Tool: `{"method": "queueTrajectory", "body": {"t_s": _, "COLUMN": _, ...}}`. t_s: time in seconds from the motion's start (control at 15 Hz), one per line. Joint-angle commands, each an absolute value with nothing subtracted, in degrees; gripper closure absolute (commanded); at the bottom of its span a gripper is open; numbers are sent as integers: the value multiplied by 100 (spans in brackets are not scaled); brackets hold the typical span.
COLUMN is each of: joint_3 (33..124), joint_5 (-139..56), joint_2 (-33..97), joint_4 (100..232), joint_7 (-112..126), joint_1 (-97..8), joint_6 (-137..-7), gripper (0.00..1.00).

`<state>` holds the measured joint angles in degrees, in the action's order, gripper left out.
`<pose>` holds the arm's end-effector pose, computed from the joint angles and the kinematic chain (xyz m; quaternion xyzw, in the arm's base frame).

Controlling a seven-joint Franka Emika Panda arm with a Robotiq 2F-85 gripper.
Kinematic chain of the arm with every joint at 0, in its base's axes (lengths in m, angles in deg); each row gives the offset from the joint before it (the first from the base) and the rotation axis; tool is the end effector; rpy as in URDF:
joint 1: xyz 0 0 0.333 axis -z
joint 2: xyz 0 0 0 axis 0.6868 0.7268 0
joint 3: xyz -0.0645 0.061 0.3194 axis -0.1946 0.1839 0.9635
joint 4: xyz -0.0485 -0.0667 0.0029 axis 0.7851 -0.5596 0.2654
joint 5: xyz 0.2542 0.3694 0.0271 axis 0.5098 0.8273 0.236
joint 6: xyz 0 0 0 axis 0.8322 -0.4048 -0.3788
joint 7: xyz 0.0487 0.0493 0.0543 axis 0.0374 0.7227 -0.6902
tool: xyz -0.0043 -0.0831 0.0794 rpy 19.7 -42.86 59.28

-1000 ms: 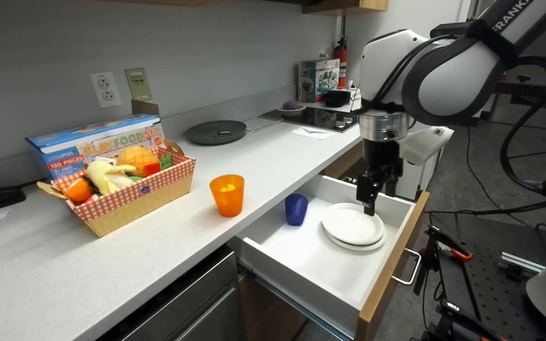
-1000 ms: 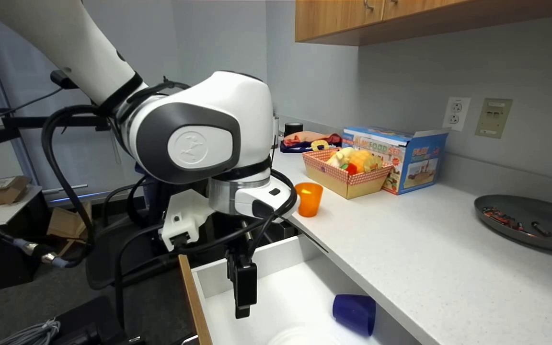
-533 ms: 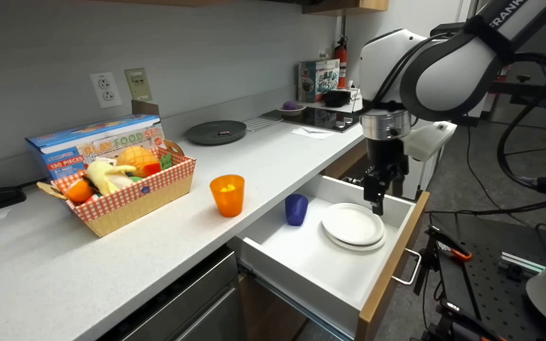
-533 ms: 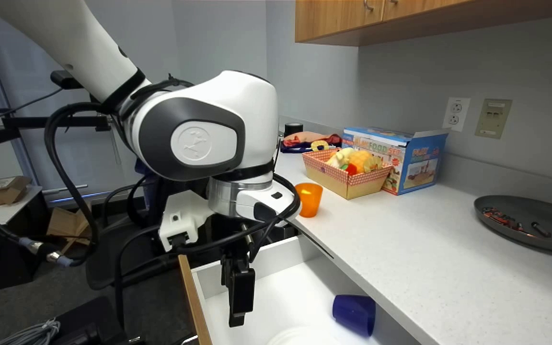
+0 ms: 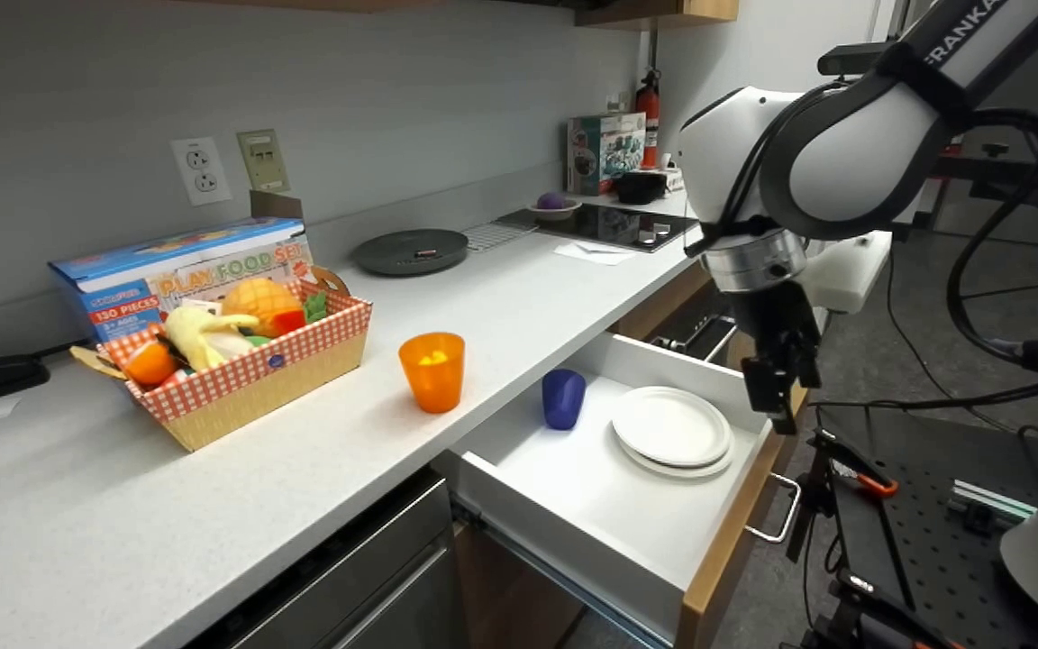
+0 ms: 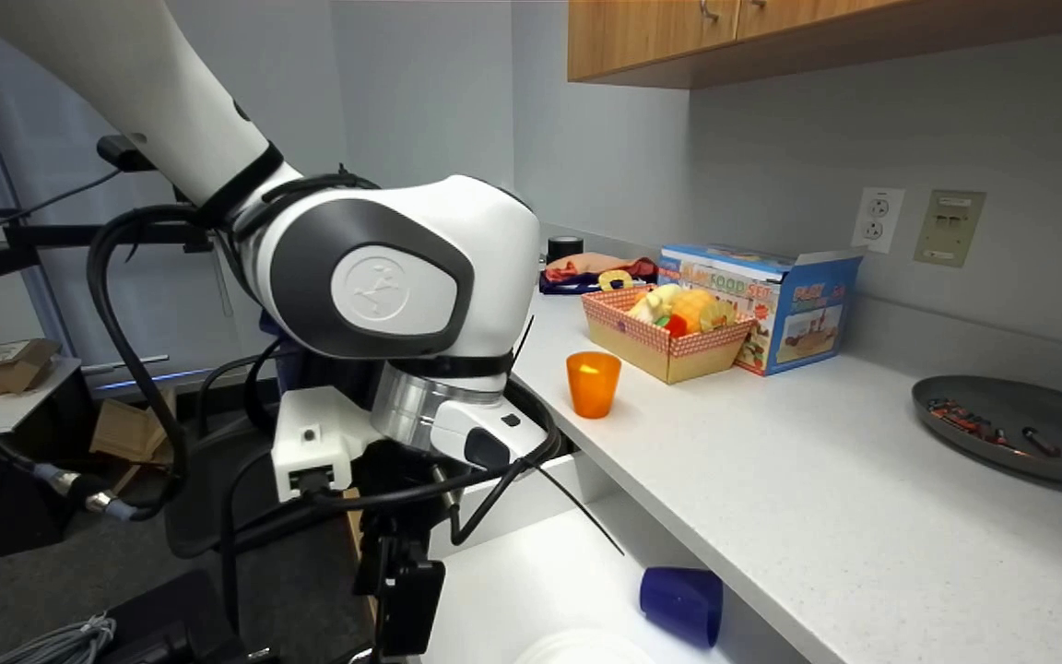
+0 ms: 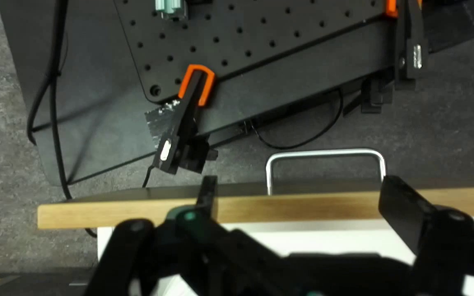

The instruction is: Open the top drawer of the kitchen unit,remove the orange cup and close it

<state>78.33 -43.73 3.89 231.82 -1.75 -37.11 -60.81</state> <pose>0.3576 -0.0668 0.2116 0.9656 -0.1691 -0.1956 0.0287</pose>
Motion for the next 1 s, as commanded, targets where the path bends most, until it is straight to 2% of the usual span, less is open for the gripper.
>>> {"method": "queueTrajectory", "body": {"t_s": 0.0, "joint_3": 7852, "joint_5": -4370, "joint_2": 681, "joint_4": 23178, "joint_7": 95, "joint_1": -3733, "joint_6": -5798, "gripper": 0}}
{"method": "queueTrajectory", "body": {"t_s": 0.6, "joint_3": 7878, "joint_5": -4141, "joint_2": 1542, "joint_4": 23175, "joint_7": 175, "joint_1": -3861, "joint_6": -6038, "gripper": 0}}
{"method": "queueTrajectory", "body": {"t_s": 0.93, "joint_3": 7891, "joint_5": -3543, "joint_2": 1796, "joint_4": 23119, "joint_7": 467, "joint_1": -3907, "joint_6": -6632, "gripper": 0}}
